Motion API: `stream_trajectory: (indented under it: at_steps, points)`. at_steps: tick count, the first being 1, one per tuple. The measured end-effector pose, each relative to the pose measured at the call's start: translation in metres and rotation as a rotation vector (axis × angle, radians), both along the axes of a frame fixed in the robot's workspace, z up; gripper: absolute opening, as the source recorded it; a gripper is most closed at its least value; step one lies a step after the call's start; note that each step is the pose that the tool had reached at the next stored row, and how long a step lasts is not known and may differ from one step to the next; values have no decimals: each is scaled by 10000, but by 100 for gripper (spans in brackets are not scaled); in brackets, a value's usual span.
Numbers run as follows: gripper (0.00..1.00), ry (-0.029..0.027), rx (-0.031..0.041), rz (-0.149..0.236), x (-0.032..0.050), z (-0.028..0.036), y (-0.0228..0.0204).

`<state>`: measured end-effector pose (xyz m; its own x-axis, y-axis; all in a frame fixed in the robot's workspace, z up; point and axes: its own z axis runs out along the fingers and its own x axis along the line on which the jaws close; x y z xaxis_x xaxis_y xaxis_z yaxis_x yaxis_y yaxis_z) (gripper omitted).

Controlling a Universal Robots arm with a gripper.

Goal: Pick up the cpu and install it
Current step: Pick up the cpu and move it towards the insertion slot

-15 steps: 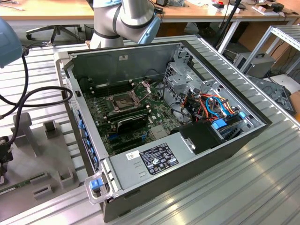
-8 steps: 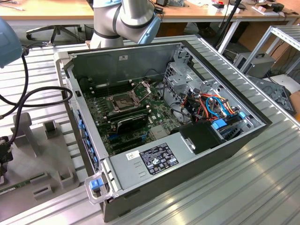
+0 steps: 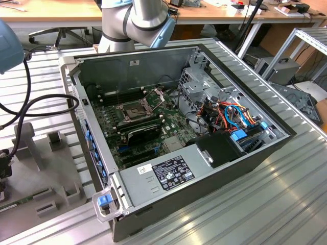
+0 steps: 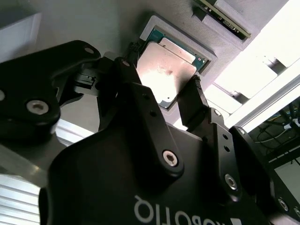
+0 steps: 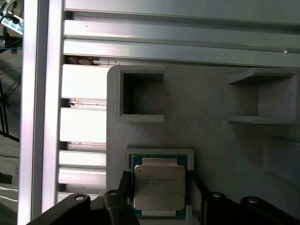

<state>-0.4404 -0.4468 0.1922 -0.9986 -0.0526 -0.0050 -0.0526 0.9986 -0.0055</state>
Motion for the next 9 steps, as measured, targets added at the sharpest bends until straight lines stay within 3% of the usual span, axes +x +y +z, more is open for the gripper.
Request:
stream_trajectory:
  at_steps: [2,9]
  points:
    - [55,0,0,0,0,0,0]
    - [55,-1,0,0,-1,0,0]
